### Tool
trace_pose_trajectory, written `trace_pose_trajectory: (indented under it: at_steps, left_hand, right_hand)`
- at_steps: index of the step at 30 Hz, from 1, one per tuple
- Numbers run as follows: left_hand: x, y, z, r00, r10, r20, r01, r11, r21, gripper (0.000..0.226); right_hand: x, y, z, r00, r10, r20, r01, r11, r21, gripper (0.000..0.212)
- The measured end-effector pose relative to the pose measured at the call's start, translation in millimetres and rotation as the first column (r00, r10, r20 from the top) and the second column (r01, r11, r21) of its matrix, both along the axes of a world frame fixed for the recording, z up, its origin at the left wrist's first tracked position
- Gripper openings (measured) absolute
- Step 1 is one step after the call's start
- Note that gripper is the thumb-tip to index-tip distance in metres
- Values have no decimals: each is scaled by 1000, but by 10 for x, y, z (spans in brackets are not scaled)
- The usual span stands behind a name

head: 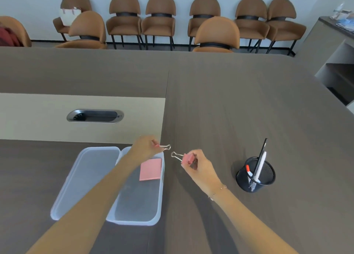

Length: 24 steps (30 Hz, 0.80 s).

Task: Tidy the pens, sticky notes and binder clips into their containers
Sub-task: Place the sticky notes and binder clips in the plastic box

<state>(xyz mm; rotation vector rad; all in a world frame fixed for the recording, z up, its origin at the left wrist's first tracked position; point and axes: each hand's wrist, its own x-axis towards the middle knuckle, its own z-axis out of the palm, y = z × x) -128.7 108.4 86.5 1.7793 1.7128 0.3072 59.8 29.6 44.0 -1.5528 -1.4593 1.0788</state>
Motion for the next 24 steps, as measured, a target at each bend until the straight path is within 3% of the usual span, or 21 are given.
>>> trace_pose_trajectory:
  at_steps: [2, 4, 6, 11, 14, 17, 20, 22, 24]
  left_hand:
    - [-276, -127, 30, 989, -102, -107, 75, 971, -229, 17]
    - [-463, -290, -16, 971, -198, -133, 118, 883, -454, 19]
    - [-557, -424, -104, 957, -258, -131, 150, 830, -537, 24]
    - [-591, -677, -323, 920, -357, -159, 202, 784, -587, 23]
    - [-667, -758, -443, 904, -389, -177, 205, 759, -618, 14]
    - [-729, -822, -525, 870, -430, -239, 202, 755, -624, 22]
    - [-747, -864, -604, 846, -446, -292, 197, 770, -606, 22]
    - [-746, -871, -637, 826, -462, -323, 197, 773, -603, 15]
    - [-738, -860, -636, 818, -474, -327, 209, 774, -598, 23]
  right_hand:
    - [-240, 88, 155, 995, 100, 18, -100, 995, 3, 11]
    - [-450, 138, 232, 971, 222, 87, -220, 975, -29, 11]
    - [-619, 145, 222, 919, 339, 200, -333, 941, -61, 11]
    - [-858, 84, -42, 702, 466, 538, -489, 865, -111, 15]
    - [-924, 69, -129, 555, 443, 705, -550, 831, -89, 17]
    - [-1037, 81, -197, 353, 399, 846, -633, 768, -97, 26]
    - [-1184, 52, -265, 188, 402, 896, -678, 713, -178, 32]
    - [-1244, 21, -299, 146, 481, 864, -679, 684, -266, 30]
    - [-1249, -10, -319, 124, 545, 829, -678, 657, -330, 26]
